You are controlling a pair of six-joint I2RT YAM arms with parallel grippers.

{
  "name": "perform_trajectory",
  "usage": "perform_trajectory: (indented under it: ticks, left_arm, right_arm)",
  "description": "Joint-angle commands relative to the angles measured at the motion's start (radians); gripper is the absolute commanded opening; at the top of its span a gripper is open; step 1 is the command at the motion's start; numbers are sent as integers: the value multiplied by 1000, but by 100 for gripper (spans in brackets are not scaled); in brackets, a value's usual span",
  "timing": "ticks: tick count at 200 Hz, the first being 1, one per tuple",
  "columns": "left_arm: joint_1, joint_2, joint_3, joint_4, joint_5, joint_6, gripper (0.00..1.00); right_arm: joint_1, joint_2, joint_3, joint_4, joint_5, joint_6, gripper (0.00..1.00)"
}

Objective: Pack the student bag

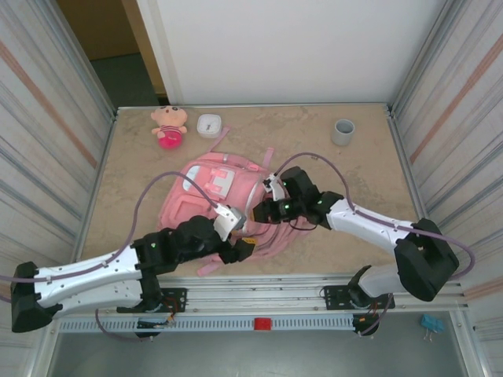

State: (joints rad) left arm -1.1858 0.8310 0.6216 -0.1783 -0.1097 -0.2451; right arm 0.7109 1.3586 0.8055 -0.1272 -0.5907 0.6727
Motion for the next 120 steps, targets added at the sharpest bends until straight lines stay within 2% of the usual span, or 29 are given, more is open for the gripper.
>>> perform_trajectory:
  ticks: [1, 31, 55, 92, 120]
  left_arm:
    - [-7, -46, -19, -86, -83, 258, 69]
    - [-5, -53, -111, 7, -50, 645, 69]
    - [7, 24, -206, 253, -103, 872, 75]
    - [67, 210, -195, 422, -120, 913, 79]
    - [72, 252, -224, 563, -98, 899, 75]
  right_arm:
    - [-70, -29, 56, -142, -126, -201, 3]
    - [-128, -30, 85, -199, -170, -268, 7]
    - [-145, -31, 90, -192, -210, -275, 7]
    - [-147, -7, 101, -194, -237, -276, 7]
    - [-149, -3, 111, -203, -230, -277, 8]
